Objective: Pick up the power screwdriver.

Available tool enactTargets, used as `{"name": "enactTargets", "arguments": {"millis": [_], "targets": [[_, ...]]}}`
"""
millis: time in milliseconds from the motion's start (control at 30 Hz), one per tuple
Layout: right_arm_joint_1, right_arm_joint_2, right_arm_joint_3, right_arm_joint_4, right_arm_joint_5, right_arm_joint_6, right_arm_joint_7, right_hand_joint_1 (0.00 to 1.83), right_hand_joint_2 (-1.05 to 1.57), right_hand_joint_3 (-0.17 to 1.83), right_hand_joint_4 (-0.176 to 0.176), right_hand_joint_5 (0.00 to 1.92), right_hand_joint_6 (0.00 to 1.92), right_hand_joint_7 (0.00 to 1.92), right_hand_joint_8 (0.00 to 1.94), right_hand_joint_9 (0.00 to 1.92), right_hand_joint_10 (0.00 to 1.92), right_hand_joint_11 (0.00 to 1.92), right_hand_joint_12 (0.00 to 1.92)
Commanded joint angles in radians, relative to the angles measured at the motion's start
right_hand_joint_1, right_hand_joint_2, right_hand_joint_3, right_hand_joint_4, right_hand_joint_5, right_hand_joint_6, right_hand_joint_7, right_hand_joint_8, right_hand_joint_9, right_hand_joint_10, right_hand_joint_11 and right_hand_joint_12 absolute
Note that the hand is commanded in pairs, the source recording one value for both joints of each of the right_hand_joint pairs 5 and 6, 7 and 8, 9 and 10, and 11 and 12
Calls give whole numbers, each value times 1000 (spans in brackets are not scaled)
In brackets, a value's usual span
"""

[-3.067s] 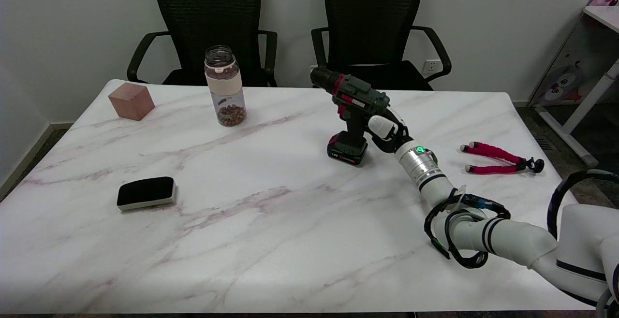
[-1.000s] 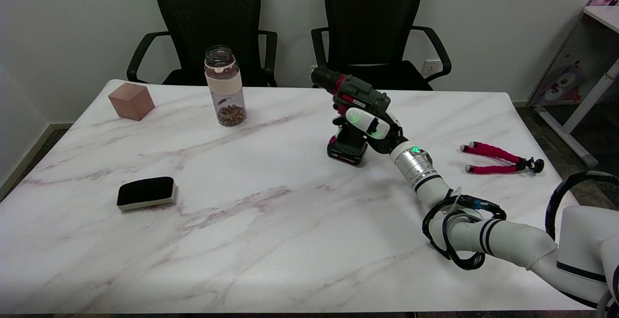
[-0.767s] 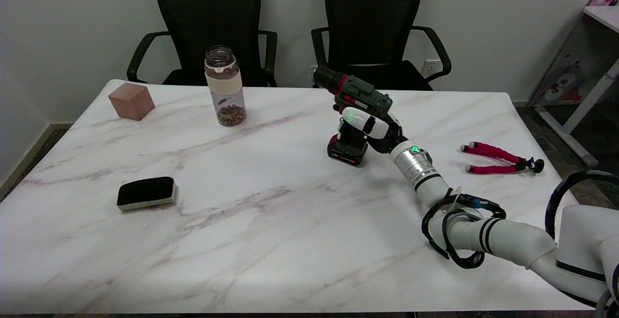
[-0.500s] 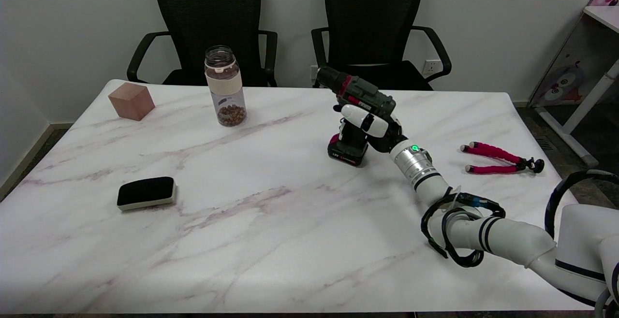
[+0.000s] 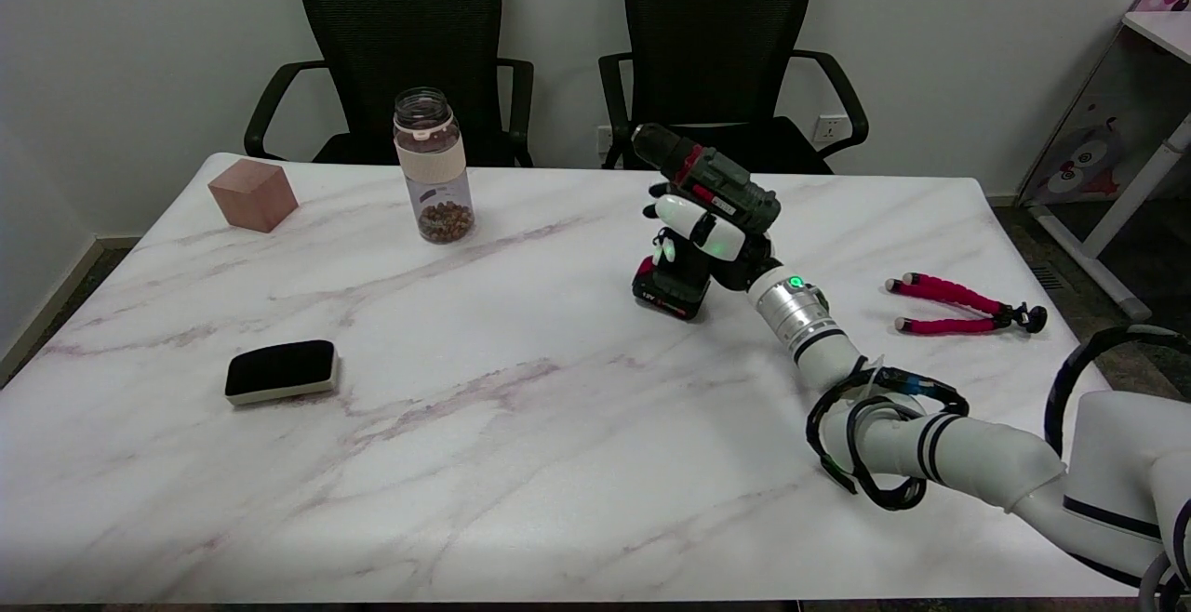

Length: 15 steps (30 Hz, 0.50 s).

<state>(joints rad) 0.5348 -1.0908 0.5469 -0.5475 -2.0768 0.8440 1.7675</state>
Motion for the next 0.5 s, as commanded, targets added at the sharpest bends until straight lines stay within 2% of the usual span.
{"name": "enactTargets", "arguments": {"millis": [33,100,133,200,267,400,467,500], "targets": [[8,-8,5,1,0,-16,0,939,306,789,176,868,868,868,868,1788,1788,1250,1250],[10,-8,5,1,0,-16,0,946,307,814,164,943,943,943,943,1803,1803,1252,1252],[10,-8,4,1,0,-16,0,936,313,829,126,998,998,998,998,1809,1809,1253,1253],[11,-8,2,1,0,-16,0,931,336,848,1,1097,1097,1097,1097,1830,1830,1262,1262],[13,-9,1,1,0,-16,0,933,347,847,-16,1154,1154,1154,1154,1852,1852,1274,1274],[15,-11,0,1,0,-16,0,936,337,843,-28,1176,1176,1176,1176,1917,1917,1316,1316],[16,-11,-1,1,0,-16,0,926,343,831,-87,1251,1251,1251,1251,1920,1920,1338,1338],[16,-11,-1,1,-1,-16,0,909,354,818,-98,1315,1315,1315,1315,1920,1920,1348,1348]]}}
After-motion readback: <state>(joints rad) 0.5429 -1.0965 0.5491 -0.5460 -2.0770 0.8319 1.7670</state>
